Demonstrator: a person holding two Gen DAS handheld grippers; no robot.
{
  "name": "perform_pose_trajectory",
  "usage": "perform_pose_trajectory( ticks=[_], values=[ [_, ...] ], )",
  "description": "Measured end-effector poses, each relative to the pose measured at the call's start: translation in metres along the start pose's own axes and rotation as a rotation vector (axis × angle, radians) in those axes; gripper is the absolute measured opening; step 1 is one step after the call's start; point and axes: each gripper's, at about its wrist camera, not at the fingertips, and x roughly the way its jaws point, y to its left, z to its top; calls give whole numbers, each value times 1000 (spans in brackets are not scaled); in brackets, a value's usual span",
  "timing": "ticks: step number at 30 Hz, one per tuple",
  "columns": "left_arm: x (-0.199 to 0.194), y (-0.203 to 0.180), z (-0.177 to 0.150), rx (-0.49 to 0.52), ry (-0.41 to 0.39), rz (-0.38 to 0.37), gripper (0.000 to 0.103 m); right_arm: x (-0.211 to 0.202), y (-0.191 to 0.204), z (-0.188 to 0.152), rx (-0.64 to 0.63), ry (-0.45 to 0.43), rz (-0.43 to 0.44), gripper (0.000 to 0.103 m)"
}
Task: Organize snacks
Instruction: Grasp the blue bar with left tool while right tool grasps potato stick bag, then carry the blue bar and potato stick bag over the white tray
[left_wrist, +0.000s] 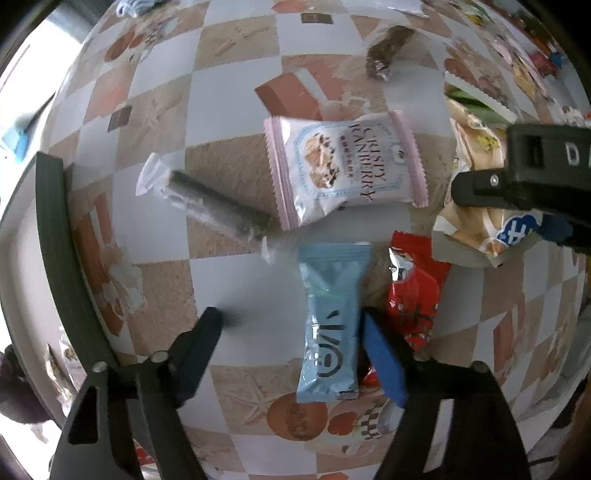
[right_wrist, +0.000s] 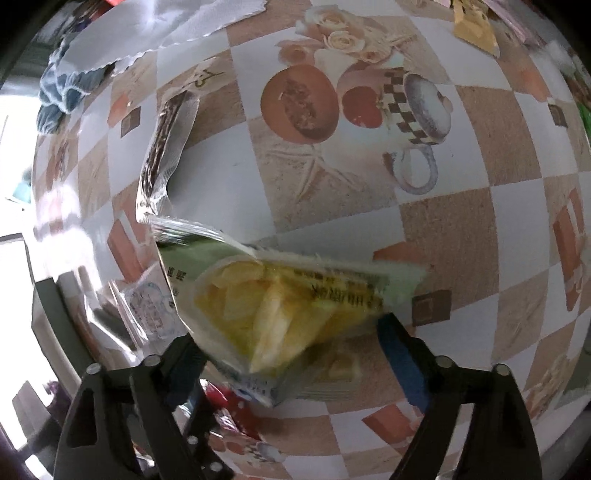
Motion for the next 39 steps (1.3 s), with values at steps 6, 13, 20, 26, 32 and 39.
perform_pose_trajectory(
  ticks=[6,13,20,26,32,39],
  values=[
    [-11,-9,-2,99,-30,26,30,-8,3,-13,-64,-7,10,67],
    [-7,-11,-27,132,-1,-3,27,7,-5,-45,-104,37,10,67],
    [-2,-6,-67,161,32,9,27,23,-18,-100,-125,106,-6,67],
    [1,-4,-68,154,45,11,28,32,-23,-129,-122,119,-21,67],
    [-2,-3,-62,167,44,27,28,40,-13,-121,-132,121,-42,68],
    [3,-5,-69,145,44,24,28,34,-23,-126,-142,119,-44,69]
  ],
)
